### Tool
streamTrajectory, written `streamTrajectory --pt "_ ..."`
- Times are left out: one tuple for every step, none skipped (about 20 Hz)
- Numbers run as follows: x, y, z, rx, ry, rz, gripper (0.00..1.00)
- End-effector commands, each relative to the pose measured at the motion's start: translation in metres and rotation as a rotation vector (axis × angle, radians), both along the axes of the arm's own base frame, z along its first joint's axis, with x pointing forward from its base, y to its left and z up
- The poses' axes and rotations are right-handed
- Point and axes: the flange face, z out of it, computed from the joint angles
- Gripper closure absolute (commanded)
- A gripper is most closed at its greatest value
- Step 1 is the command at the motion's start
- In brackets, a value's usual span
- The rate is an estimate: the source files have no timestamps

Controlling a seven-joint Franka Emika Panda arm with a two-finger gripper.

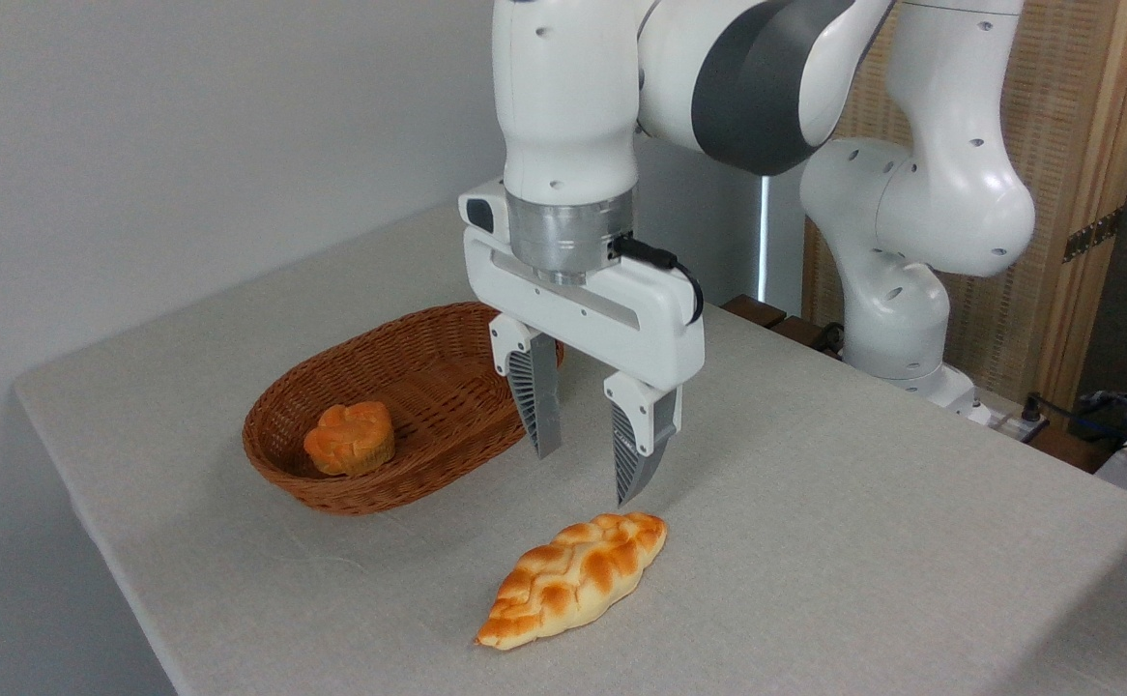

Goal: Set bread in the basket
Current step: 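Move the open gripper from the basket toward the braided bread loaf, then lower the gripper over the braided loaf's end and align fingers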

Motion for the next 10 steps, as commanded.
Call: streamTrajectory --pt "-0.008 0.001 -0.015 0.014 -0.002 -0.088 0.0" --pt "-0.009 0.001 -0.017 0.015 -0.001 -0.091 0.0" --pt "-0.008 0.001 -0.023 0.016 -0.005 -0.092 0.0" --pt "-0.009 0.0 -0.033 0.017 -0.007 -0.093 0.0" --pt "-0.012 -0.001 -0.043 0.018 -0.01 -0.094 0.0" --pt "-0.013 -0.002 -0.049 0.02 -0.011 -0.097 0.0" --pt "-0.015 -0.003 -0.053 0.025 -0.008 -0.106 0.0" --pt "-0.015 -0.001 -0.055 0.046 -0.004 -0.122 0.0" --pt "-0.014 0.0 -0.057 0.062 0.003 -0.131 0.0" --pt "-0.014 0.001 -0.059 0.065 0.008 -0.131 0.0"
